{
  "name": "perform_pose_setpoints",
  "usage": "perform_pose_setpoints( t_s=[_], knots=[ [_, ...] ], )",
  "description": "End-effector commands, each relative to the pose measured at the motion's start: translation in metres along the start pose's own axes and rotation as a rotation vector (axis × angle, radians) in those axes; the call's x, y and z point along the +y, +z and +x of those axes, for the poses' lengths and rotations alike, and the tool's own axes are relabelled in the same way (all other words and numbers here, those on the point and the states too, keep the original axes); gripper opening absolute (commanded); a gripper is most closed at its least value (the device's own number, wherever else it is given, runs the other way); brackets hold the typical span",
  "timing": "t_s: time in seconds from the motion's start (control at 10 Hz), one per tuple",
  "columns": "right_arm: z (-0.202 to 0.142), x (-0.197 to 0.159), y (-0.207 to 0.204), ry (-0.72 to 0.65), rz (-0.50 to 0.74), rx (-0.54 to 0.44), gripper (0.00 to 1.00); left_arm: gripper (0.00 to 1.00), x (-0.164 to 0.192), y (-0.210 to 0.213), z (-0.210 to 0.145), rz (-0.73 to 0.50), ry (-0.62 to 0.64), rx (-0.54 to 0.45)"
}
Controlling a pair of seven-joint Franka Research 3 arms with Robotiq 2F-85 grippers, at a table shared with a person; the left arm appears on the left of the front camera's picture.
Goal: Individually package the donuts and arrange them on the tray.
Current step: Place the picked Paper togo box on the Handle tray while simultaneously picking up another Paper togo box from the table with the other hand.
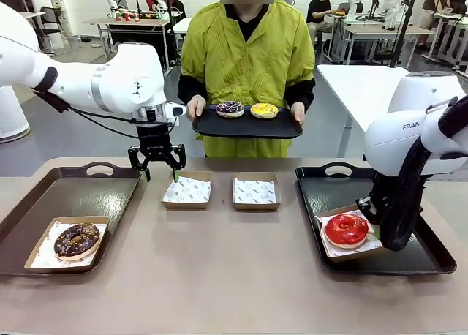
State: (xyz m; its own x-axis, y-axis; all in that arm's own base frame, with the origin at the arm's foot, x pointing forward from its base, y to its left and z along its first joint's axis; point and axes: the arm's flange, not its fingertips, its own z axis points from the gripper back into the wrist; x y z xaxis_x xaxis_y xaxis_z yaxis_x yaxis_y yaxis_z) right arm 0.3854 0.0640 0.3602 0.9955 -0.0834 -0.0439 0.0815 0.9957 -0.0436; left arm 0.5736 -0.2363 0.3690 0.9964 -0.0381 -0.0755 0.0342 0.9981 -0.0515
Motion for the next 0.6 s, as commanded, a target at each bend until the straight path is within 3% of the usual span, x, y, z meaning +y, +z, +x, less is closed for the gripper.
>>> perform_pose_setpoints(
  t_s=[0.0, 0.5],
  knots=[
    [0.001, -0.001, -0.009, -0.029, -0.023, -0.016, 0.02, 0.83, -0.001, -0.003, 0.003, 0.042, 0.017, -0.027],
    [0.002, -0.004, -0.010, -0.034, -0.015, -0.002, 0.02, 0.83, 0.000, -0.019, 0.004, 0.044, 0.007, -0.008]
  ],
)
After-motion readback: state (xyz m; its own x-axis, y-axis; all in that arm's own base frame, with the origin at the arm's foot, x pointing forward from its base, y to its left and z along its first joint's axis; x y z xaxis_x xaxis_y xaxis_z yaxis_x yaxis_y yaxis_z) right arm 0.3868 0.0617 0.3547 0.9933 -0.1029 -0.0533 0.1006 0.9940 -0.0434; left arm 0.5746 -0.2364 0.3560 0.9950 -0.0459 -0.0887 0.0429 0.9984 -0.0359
